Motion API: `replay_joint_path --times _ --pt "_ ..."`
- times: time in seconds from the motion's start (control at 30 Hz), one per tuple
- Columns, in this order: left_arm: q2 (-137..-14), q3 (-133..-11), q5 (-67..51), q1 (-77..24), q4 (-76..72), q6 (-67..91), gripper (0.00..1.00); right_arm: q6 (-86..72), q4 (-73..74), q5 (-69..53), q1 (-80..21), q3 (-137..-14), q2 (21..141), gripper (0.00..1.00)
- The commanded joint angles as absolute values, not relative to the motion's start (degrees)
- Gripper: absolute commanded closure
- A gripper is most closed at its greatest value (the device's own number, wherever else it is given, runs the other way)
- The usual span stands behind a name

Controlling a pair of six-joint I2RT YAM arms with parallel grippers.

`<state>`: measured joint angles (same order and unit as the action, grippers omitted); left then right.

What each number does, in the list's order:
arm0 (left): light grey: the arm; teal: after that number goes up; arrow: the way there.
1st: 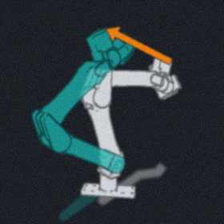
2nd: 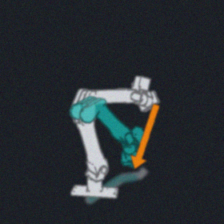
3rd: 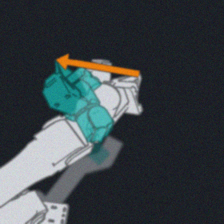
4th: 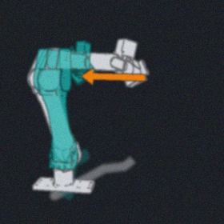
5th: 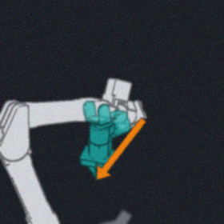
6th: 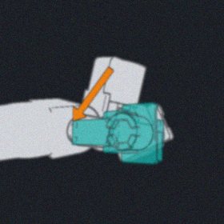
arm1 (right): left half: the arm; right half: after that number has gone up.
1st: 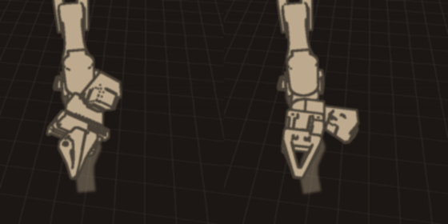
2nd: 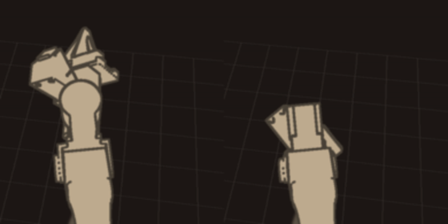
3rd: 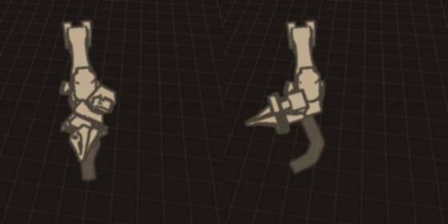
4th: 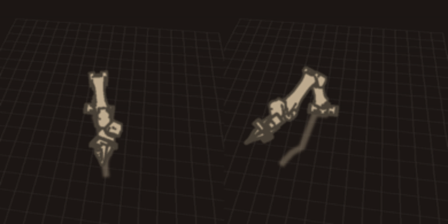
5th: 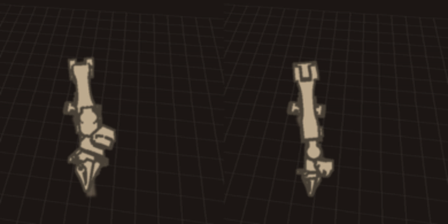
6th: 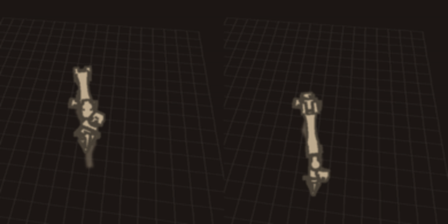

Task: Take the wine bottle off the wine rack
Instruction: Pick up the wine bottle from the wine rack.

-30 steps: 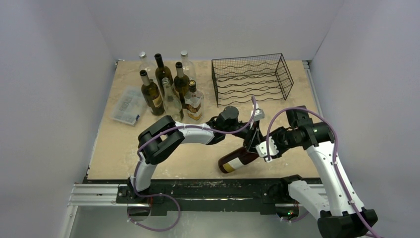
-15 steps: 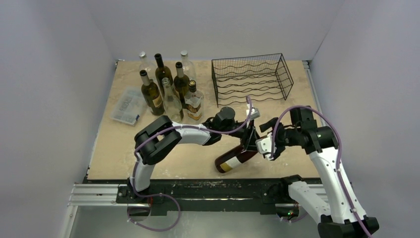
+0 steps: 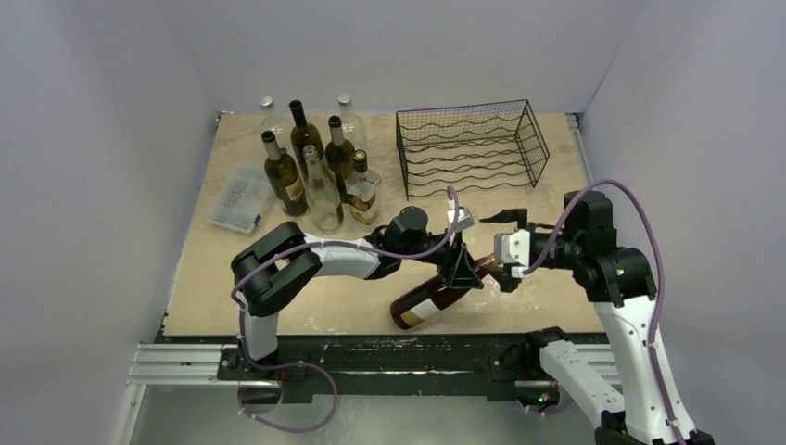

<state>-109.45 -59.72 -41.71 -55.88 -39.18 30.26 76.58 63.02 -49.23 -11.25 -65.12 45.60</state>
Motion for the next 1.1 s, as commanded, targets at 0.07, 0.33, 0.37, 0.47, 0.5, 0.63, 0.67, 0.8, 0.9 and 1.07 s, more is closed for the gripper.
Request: replay_joint_path --times 0.07,0.33,0.37,0.47,0.5,0.63,0.67,0.8,0.9,1.07 --pt "-98.64 -56.33 -38.61 -55.28 -45.53 25.52 1.00 40.38 43.26 -62.55 -6.48 -62.05 41.32 0.11" --pt "-92.80 -48.31 -31.93 -55.28 -49.88 23.89 1.00 -1.54 23.14 -55.07 5.07 -56.56 40.27 0.03" --pt "-92.13 -47.62 -31.32 -55.28 -50.18 23.72 1.00 -4.41 21.94 -55.67 6.14 -55.68 40.54 0.02" --pt "-90.31 -45.90 -29.60 -55.31 -50.69 23.37 1.00 -11.80 18.07 -57.75 7.81 -52.03 41.24 0.01" --pt "-89.63 -45.46 -29.11 -55.29 -50.85 23.19 1.00 -13.52 17.09 -58.04 7.96 -51.09 41.37 0.01" --pt "-87.36 -43.87 -27.37 -55.37 -51.00 22.49 1.00 -16.46 16.06 -60.10 8.09 -48.29 43.00 0.01" --pt "-86.91 -43.62 -27.06 -55.37 -50.98 22.38 1.00 -17.26 15.44 -61.25 8.09 -47.49 43.64 0.01" --pt "-85.76 -43.20 -26.58 -55.39 -50.68 22.02 1.00 -21.03 12.11 -64.40 8.08 -44.76 45.63 0.01" --pt "-85.37 -43.22 -26.26 -55.39 -50.54 21.90 1.00 -23.57 9.67 -66.18 8.09 -43.69 47.25 0.01" --pt "-85.67 -43.93 -25.82 -55.45 -50.54 21.97 1.00 -25.15 7.44 -67.23 7.87 -41.57 48.50 0.03"
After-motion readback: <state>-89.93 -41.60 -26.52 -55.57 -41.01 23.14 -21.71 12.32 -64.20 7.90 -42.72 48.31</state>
